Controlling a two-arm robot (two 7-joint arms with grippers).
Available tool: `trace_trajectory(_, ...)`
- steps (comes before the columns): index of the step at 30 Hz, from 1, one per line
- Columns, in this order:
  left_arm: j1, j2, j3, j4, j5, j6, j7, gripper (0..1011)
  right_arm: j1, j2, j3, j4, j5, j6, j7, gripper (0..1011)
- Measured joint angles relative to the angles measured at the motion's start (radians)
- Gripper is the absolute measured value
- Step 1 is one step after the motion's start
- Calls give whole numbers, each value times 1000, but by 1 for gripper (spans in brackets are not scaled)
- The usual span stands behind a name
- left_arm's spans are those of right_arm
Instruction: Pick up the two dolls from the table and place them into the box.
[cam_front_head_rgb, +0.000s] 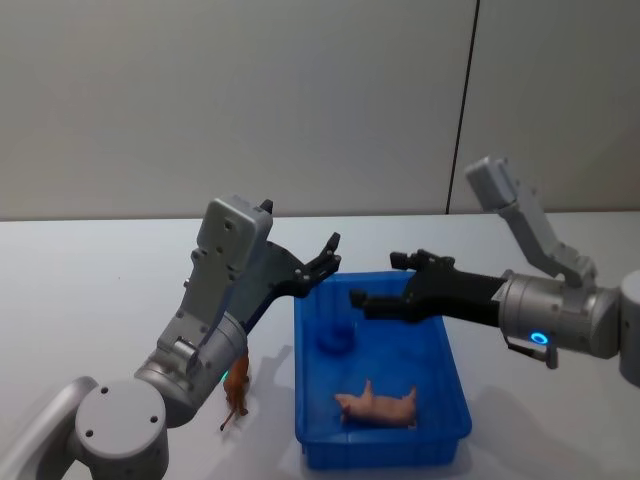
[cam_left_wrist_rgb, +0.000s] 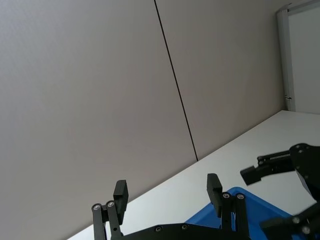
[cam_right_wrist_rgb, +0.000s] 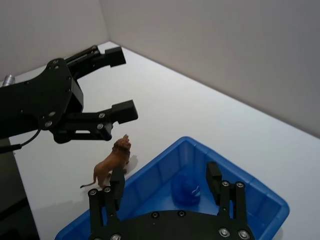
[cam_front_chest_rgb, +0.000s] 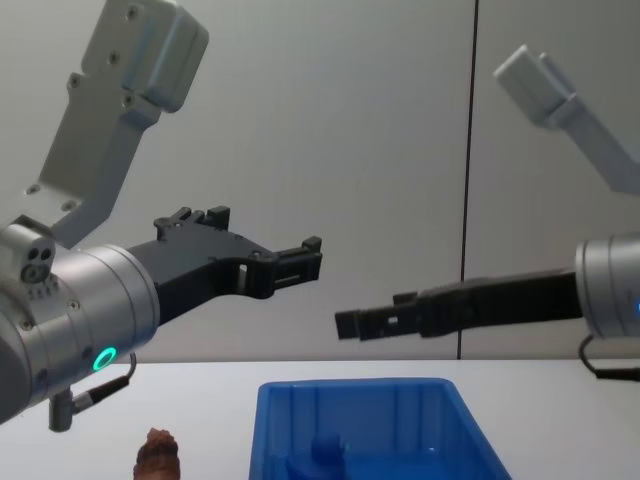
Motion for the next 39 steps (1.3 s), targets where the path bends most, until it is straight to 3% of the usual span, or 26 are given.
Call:
trace_trajectory(15,0,0,0,0,0,0,0,1001,-54,41,48,-49,118,-161,-129,1001)
trace_trajectory(29,0,0,0,0,0,0,0,1001,-147,96,101,-134,206,-274,-318,1001)
trace_trajectory(39,0,0,0,0,0,1,-1,1001,-214,131,137,-190,241,-342,-457,1001)
